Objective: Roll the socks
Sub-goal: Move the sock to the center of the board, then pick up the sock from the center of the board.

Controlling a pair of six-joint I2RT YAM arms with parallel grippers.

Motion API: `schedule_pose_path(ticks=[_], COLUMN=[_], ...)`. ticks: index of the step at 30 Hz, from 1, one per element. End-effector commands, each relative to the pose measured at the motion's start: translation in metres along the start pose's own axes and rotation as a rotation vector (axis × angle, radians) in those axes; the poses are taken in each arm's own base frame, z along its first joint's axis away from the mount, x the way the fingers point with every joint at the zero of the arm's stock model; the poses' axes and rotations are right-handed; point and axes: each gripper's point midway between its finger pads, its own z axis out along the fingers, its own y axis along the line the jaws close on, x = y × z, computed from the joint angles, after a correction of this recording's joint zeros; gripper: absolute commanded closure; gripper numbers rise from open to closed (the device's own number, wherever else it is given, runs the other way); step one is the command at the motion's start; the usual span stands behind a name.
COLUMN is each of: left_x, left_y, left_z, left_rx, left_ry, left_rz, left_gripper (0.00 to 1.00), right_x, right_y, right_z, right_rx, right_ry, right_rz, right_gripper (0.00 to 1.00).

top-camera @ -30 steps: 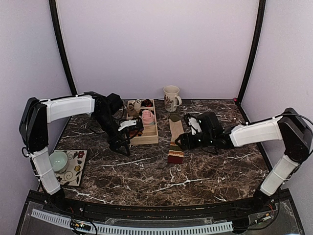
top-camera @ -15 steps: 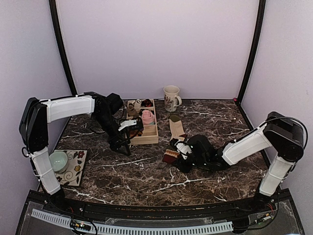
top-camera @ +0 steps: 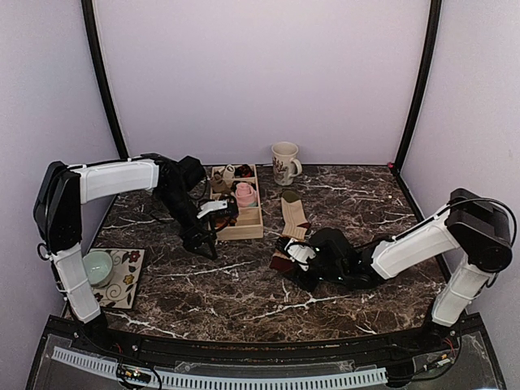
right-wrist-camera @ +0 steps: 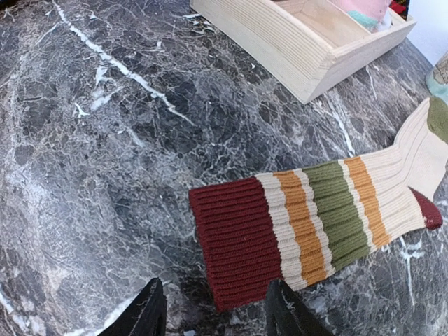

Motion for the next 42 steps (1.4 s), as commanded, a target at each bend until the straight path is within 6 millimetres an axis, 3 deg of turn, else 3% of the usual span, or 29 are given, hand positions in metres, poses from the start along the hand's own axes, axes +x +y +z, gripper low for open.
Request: schedule_pose_path(ticks=[1, 7, 14, 20, 26, 34, 42], left_x=[0.002, 0.0, -0.006, -0.016, -0.027, -0.042, -0.033], left_y=[-0.006, -0.004, -0.002, 0.001, 0.009, -0.003, -0.02], left_z=[-0.001, -0.002, -0.001, 0.003, 0.011, 0.027, 0.042], left_rx=[0.026, 0.018, 0.019, 0.036, 0.047, 0.116, 0.156], left_ry=[0.007, 0.0, -0.027, -0.073, -0.116, -0.188, -0.181], left_rz=[-0.005, -0.003, 0.004, 0.006, -0.017, 0.087, 0.232], left_gripper=[0.02, 0.01, 0.01, 0.01, 0.01, 0.01, 0.01], right_x=[-0.021, -0.01, 0.016, 0.02, 0.016, 0.011, 0.016], right_y=[0.002, 0.002, 0.011, 0.038, 0.063, 0.079, 0.092], right_z=[0.006, 0.021, 0.034, 0.039, 0.026, 0.003, 0.003], right_rx=[0.003, 0.0, -0.068, -0.197, -0.265, -0.339, -0.435], right_ry=[-0.035, 0.009, 0.055, 0.083, 0.065, 0.012, 0.023], right_rz=[-0.109, -0.151, -0.012, 0.1, 0.117, 0.252, 0.367], right_gripper=[0.52, 0.53, 0.6, 0.89, 1.0, 1.0, 1.0])
